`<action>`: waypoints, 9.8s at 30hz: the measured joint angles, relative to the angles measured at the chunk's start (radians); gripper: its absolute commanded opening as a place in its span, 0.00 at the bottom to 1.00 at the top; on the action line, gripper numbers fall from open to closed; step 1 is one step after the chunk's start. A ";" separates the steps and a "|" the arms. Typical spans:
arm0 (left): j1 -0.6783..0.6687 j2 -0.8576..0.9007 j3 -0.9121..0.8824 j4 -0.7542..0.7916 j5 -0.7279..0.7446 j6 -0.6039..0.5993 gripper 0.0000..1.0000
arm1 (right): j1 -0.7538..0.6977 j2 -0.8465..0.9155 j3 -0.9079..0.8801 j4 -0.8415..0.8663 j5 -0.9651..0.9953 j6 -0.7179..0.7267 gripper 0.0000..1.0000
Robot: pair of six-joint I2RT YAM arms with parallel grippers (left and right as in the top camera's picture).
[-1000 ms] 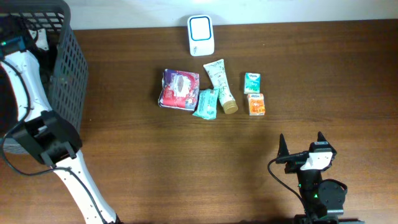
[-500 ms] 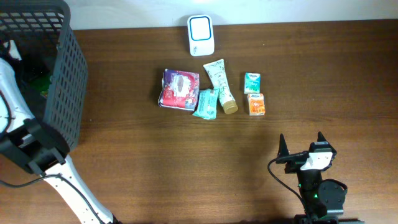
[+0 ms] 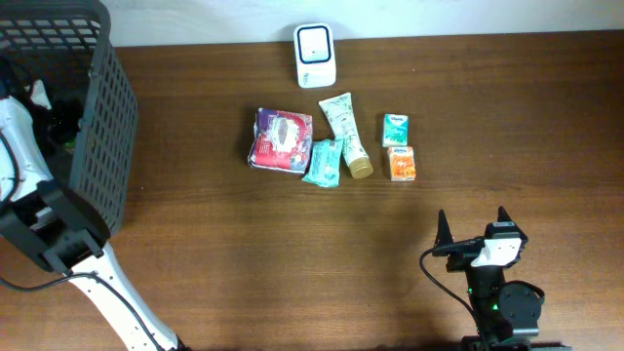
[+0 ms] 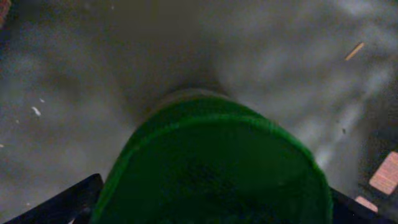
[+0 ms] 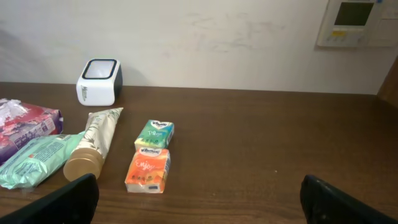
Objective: Scan the item barcode
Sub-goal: 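Grasp the green-lidded jar in the basket and set it left of the tissue pack, then reach the right gripper forward and grasp the orange Kleenex pack, then grasp the orange Kleenex pack with the right gripper and lift it, then hold the orange pack at the scanner window, then carry it right, then release the orange pack at the far right and return the right gripper, then grasp the small green Kleenex pack with the right gripper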
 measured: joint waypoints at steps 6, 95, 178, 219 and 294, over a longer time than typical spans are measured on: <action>0.000 0.000 0.003 0.031 -0.009 0.010 0.67 | 0.000 0.000 0.000 0.000 0.000 0.000 0.99; -0.706 -0.721 -0.240 -0.443 -0.001 -0.131 0.99 | 0.003 0.401 0.637 -0.074 -0.491 0.267 0.98; -0.706 -0.726 -0.243 -0.448 -0.003 -0.131 0.99 | -0.170 2.099 1.575 -1.289 -0.927 -0.349 0.04; -0.706 -0.727 -0.243 -0.448 -0.003 -0.131 0.99 | -0.432 2.212 2.061 -0.820 0.113 0.116 0.04; -0.706 -0.727 -0.243 -0.447 -0.003 -0.131 0.99 | -0.090 2.449 2.089 -1.410 -0.747 -0.439 0.04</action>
